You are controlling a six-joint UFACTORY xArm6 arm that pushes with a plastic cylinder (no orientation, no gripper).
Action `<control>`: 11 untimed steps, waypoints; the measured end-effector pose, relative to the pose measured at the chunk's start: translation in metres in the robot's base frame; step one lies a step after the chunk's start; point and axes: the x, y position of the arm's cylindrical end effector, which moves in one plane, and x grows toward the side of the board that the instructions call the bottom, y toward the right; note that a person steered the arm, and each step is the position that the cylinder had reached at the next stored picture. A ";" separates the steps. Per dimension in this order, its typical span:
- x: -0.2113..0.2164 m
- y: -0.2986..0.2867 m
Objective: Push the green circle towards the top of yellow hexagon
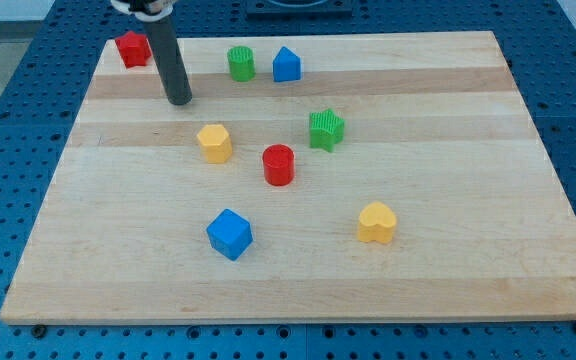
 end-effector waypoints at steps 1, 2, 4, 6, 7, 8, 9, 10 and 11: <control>-0.032 0.006; -0.065 0.032; -0.083 0.113; -0.035 0.111; -0.068 0.110; -0.073 0.090; -0.025 0.087; -0.012 0.087; -0.068 0.087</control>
